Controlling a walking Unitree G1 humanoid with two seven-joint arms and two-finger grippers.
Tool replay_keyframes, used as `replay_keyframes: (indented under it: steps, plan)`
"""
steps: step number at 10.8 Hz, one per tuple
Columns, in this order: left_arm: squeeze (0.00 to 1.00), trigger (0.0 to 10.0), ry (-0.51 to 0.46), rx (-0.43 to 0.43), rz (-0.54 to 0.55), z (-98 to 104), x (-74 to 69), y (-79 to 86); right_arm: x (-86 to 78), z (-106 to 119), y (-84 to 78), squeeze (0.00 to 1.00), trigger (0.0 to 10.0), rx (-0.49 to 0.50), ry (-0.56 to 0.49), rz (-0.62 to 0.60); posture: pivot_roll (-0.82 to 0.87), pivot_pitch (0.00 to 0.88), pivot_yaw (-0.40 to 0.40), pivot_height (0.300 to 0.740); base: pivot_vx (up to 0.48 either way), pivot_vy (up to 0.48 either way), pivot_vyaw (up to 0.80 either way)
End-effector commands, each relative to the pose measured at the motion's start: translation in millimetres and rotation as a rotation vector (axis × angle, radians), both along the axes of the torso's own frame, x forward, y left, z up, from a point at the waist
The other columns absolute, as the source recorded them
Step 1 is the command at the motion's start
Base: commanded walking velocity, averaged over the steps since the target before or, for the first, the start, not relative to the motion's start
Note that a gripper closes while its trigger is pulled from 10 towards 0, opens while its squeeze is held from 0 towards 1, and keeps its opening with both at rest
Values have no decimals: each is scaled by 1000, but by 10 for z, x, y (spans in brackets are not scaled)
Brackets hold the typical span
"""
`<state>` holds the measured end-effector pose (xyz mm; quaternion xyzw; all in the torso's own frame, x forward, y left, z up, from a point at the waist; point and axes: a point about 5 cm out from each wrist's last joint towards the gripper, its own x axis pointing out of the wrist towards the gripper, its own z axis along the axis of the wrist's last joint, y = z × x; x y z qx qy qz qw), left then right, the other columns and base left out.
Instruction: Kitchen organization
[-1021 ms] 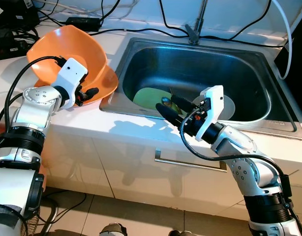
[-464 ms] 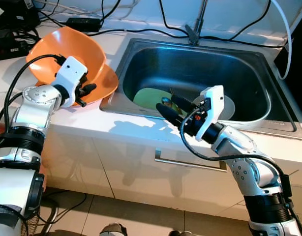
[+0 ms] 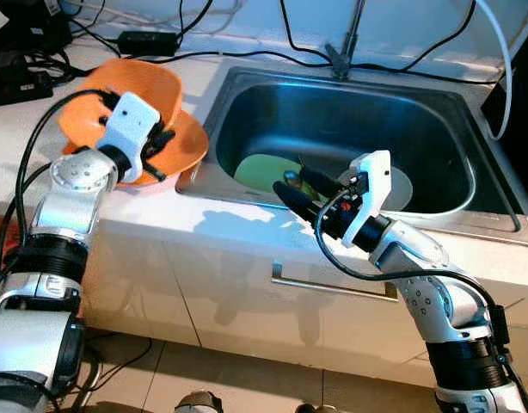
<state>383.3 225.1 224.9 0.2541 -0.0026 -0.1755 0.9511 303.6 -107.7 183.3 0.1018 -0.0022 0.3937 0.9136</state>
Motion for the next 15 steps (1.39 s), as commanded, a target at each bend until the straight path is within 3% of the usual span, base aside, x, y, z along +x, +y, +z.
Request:
replay_keyframes:
  steps: [1, 4, 5, 8, 10, 14, 15]
  plan:
    - [0, 0, 76, -16, -1, -191, -29, -4, 20, 19, -39, 0, 10000, -2, -9, -13, 113, 78, -2, 740, 0, 0, 0]
    - [0, 0, 3, -14, -24, -103, -53, -49, 32, 16, -42, 0, 10000, 0, -8, -16, 115, 76, -3, 740, 0, 0, 0]
    - [0, 0, -83, 11, -43, -25, -68, -99, 39, 16, -43, 0, 10000, 2, -7, -18, 117, 73, -4, 740, 0, 0, 0]
    - [0, 0, -370, 224, -115, 64, -208, -366, 131, 87, -106, 0, 10000, 83, 24, -71, 117, 71, -8, 740, 0, 0, 0]
    - [0, 0, -462, 297, -153, 46, -260, -485, 180, 137, -159, 0, 10000, 140, 42, -98, 118, 69, -7, 740, 0, 0, 0]
    - [0, 0, -517, 388, -233, -62, -296, -644, 212, 202, -205, 0, 10000, 216, 61, -116, 115, 65, -9, 740, 0, 0, 0]
    - [0, 0, -530, 427, -275, -118, -317, -705, 236, 264, -246, 0, 10000, 287, 76, -125, 111, 61, -6, 740, 0, 0, 0]
